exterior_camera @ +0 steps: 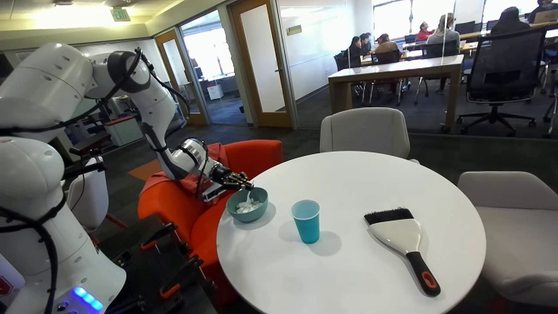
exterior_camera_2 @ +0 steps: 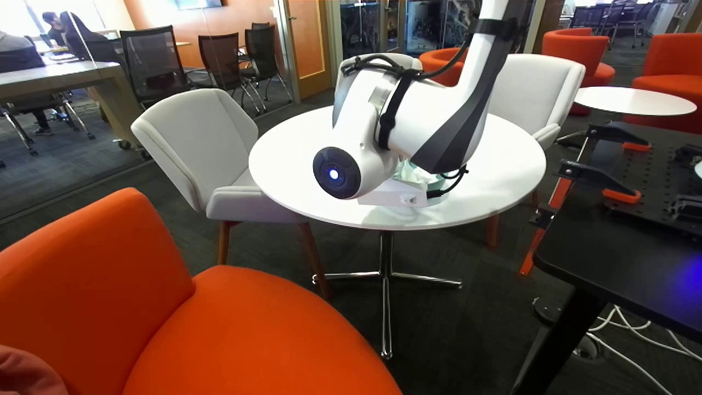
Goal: Use the spoon to stir the contents of the bowl
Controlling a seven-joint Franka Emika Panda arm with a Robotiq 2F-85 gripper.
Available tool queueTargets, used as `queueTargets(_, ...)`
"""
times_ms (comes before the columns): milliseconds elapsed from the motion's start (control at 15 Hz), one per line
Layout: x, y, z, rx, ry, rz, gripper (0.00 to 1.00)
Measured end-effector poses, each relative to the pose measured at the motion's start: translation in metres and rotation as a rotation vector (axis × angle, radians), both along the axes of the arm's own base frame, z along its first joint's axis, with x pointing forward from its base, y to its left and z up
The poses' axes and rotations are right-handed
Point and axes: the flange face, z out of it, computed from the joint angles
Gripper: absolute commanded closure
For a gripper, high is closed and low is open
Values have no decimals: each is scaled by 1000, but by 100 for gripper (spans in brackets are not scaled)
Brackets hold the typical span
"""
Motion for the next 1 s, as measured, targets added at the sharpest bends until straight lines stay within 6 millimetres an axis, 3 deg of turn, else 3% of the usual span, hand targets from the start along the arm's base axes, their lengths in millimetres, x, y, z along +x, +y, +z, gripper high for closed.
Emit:
queueTargets(200, 1, -6, -5, -15, -16, -20, 97)
queueTargets(667, 19, -16, 15, -35, -142, -78, 97)
queueTargets(1000, 10, -13, -6, 3, -103, -41, 97)
